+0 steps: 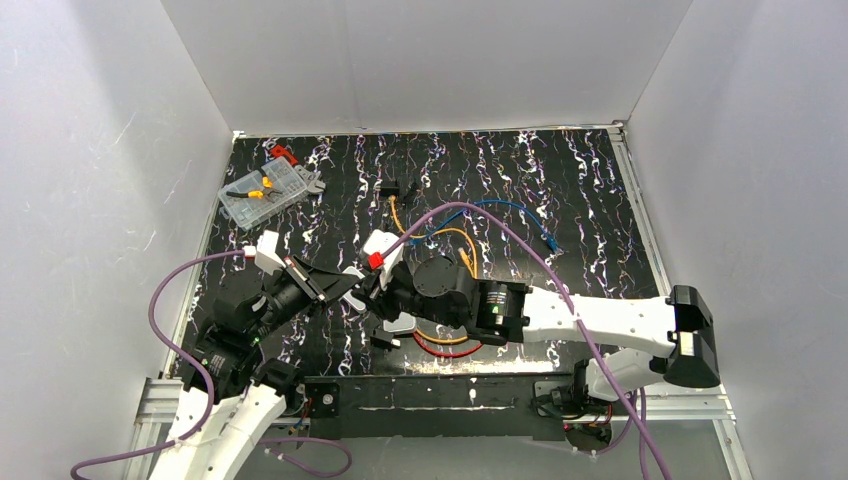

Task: Insert the plug into the switch port
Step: Adjust the power at the center of the board.

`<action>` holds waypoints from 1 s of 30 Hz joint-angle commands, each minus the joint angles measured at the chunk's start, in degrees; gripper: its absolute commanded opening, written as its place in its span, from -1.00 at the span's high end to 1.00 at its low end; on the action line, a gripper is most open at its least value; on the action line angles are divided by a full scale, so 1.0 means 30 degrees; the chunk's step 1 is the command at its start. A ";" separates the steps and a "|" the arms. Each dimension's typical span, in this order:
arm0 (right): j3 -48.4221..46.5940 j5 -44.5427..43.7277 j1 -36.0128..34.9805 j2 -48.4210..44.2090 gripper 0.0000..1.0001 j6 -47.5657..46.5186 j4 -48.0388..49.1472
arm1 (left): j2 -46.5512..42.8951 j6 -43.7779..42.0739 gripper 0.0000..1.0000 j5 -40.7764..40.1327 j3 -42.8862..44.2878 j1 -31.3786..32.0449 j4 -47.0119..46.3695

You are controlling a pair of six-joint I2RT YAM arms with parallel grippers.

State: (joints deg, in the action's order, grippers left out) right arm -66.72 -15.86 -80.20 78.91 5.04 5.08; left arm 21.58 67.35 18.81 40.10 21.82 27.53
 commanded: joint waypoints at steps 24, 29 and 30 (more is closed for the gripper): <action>-0.1138 0.0813 0.0587 0.0644 0.50 0.1230 0.0536 | 0.0122 -0.0040 1.00 0.0719 0.0017 0.0020 -0.0508; -0.1139 0.0973 0.0602 0.0678 0.56 0.1213 0.0802 | 0.0273 -0.0068 1.00 0.0976 -0.0060 0.0024 -0.0617; -0.1139 0.1008 0.0602 0.0678 0.58 0.1194 0.0863 | 0.0323 -0.0079 1.00 0.1034 -0.0126 0.0021 -0.0647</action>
State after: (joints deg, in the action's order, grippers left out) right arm -67.07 -13.43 -78.70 80.73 8.23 3.55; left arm 21.74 67.11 19.07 40.10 21.82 26.98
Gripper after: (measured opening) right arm 0.223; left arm 0.065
